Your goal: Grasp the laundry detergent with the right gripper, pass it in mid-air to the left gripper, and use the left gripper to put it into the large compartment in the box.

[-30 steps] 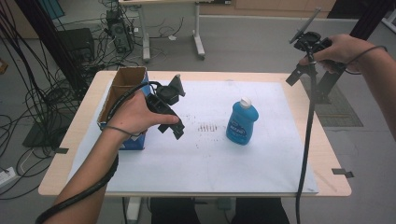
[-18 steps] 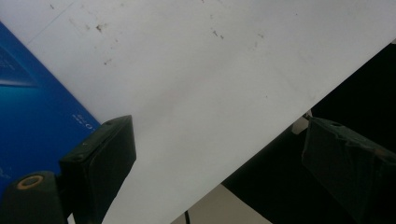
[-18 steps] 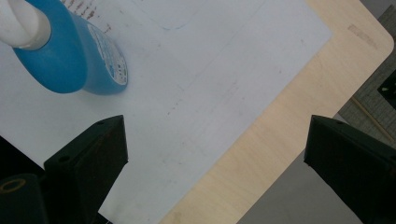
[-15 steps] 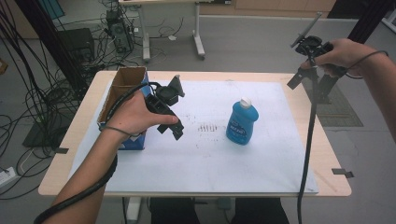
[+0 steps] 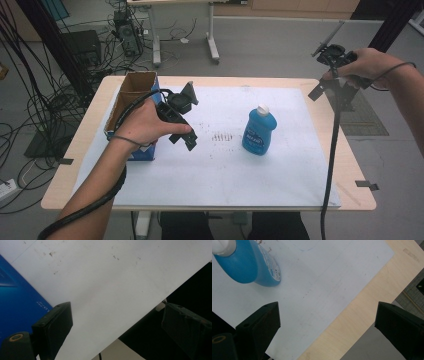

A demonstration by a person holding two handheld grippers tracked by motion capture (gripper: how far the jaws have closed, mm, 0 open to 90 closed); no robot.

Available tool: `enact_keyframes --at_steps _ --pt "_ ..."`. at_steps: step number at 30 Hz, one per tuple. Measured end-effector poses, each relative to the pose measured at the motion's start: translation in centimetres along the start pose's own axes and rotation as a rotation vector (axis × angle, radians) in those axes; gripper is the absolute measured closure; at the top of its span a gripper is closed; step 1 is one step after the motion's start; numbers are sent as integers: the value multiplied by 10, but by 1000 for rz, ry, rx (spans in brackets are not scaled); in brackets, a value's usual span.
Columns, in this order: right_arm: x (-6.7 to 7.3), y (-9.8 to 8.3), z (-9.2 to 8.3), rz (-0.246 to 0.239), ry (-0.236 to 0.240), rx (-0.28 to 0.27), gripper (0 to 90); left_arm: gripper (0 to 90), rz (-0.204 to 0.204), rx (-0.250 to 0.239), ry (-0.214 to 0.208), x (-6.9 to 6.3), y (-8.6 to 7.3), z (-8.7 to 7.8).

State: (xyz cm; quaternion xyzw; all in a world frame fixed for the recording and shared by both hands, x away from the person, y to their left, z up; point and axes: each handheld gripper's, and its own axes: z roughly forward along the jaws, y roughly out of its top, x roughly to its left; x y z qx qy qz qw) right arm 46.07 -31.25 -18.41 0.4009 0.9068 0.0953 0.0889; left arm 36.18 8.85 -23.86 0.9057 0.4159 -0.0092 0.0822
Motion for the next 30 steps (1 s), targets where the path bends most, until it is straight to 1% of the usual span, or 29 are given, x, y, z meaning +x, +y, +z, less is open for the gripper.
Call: enact_keyframes --at_steps 11,14,18,22,30 --pt "1 -7 5 5 2 2 62 101 0 4 -3 0 1 3" --pt "1 -10 6 7 9 -8 62 101 1 3 -4 0 1 3" --pt "4 -14 11 4 11 -3 62 101 2 2 -1 -1 1 2" --pt "6 -17 14 4 1 -5 63 101 -1 1 -3 -1 0 2" --pt "7 -23 20 7 7 -3 63 101 3 3 -3 -2 0 2"
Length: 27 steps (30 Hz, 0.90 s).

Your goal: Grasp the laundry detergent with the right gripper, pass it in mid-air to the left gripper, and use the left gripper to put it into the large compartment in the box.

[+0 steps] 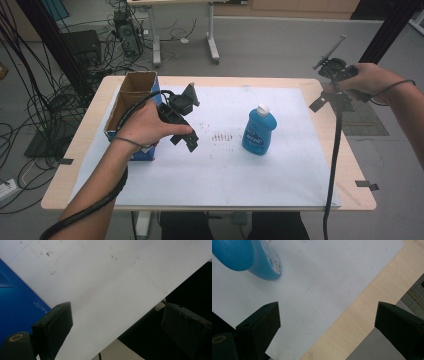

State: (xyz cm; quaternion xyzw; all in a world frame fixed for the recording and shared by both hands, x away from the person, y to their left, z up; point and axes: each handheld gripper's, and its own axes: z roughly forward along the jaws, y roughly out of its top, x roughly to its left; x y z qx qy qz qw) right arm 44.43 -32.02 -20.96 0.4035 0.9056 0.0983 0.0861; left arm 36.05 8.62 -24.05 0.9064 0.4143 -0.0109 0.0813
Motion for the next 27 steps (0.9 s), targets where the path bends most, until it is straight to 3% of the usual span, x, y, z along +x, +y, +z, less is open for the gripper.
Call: enact_keyframes --at_steps 27 --pt "8 -22 19 -8 11 -3 65 101 14 7 -7 -2 4 1"
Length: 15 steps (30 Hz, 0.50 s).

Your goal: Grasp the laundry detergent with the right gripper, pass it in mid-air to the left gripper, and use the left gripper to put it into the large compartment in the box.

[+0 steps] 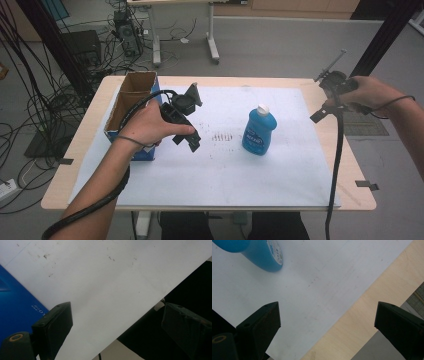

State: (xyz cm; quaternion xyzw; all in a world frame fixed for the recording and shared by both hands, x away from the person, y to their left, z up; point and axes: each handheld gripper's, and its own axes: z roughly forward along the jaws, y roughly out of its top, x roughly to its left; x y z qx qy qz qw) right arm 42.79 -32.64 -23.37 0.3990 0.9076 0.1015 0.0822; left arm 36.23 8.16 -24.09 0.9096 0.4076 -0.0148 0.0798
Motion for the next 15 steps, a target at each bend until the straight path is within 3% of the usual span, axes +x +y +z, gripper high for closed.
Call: enact_keyframes --at_steps 15 --pt "3 -7 11 -5 14 5 65 102 -3 -10 -7 3 -2 0"
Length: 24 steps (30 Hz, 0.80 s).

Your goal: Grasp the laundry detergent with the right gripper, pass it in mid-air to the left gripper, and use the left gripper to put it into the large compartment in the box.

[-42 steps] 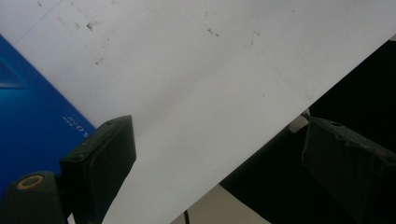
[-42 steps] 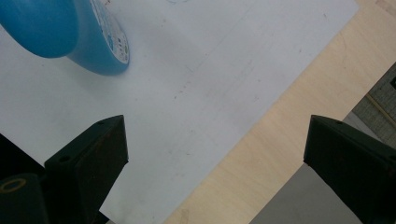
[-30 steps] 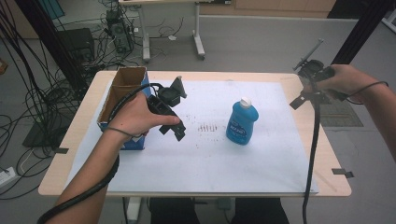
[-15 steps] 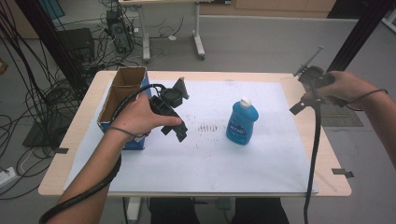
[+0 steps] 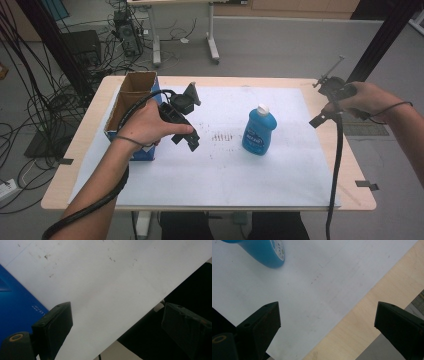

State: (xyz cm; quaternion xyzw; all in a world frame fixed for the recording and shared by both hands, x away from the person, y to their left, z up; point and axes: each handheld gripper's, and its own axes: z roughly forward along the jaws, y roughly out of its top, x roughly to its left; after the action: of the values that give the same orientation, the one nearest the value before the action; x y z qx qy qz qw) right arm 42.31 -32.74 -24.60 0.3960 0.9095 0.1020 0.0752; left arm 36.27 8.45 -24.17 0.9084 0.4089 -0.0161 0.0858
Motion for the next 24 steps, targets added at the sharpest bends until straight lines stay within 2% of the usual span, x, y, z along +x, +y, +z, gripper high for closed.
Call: enact_keyframes --at_steps 17,24 --pt "8 -8 12 -3 5 0 60 102 16 5 -9 -3 -2 1" --pt "12 -12 19 -15 21 0 58 101 20 4 -11 -5 -3 2"
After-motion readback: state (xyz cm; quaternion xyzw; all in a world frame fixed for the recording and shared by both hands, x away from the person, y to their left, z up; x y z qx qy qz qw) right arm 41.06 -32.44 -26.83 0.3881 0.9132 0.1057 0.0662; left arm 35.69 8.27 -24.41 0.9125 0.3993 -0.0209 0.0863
